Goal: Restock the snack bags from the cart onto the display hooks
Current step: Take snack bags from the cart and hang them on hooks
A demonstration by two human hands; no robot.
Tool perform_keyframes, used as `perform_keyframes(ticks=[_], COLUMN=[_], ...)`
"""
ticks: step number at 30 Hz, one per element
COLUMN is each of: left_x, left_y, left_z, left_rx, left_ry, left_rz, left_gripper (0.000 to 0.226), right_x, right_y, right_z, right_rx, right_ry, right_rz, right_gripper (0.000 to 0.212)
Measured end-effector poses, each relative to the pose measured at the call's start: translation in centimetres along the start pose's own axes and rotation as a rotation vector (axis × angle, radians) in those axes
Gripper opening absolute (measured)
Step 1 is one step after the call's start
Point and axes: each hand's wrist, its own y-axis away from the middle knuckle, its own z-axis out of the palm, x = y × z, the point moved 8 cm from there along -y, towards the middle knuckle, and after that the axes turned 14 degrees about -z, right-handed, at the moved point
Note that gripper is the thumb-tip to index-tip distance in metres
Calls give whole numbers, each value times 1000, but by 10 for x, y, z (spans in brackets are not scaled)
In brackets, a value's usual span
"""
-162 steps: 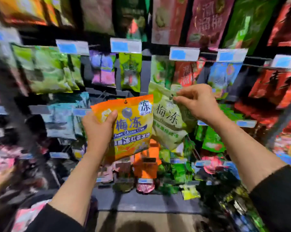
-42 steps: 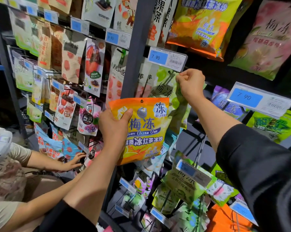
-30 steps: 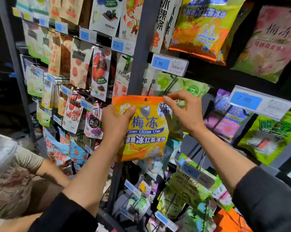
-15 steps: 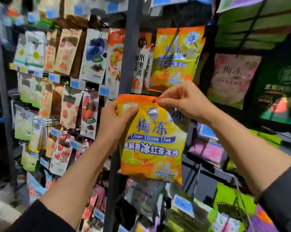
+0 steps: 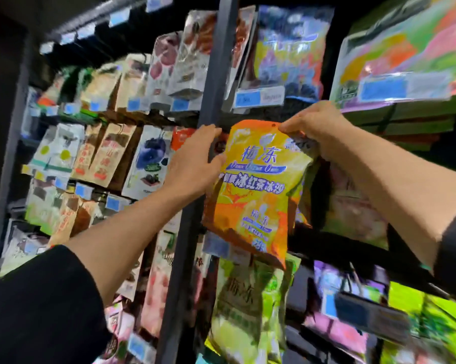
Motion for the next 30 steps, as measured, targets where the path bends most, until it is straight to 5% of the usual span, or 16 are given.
perform_keyframes(ticks=[4,7,11,17,21,30], left_x=[-4,-14,-24,-31,-29,-30], left_y=[-33,-44,-42,-45,-41,-38], left_z=[20,35,48,52,51,53], left_rx=[-6,26,133,216,197,207], left_ry=[-188,-304,-208,-182,-177,-202], left_rz=[118,200,268,276,313,347], left_gripper=[57,64,69,79,65,73], right_x=[12,15,14,9,10,17], right_y=[-32,-46,-50,-46,-53,-61], right_z=[10,19,28,31,20,20], right_rx=[77,82,74,41,124,126], right_ry=[78,128,131,-37,9,57], right_rz=[-2,-40,-93,-167,-177,-129], right_gripper=[14,35,11,13,13,18])
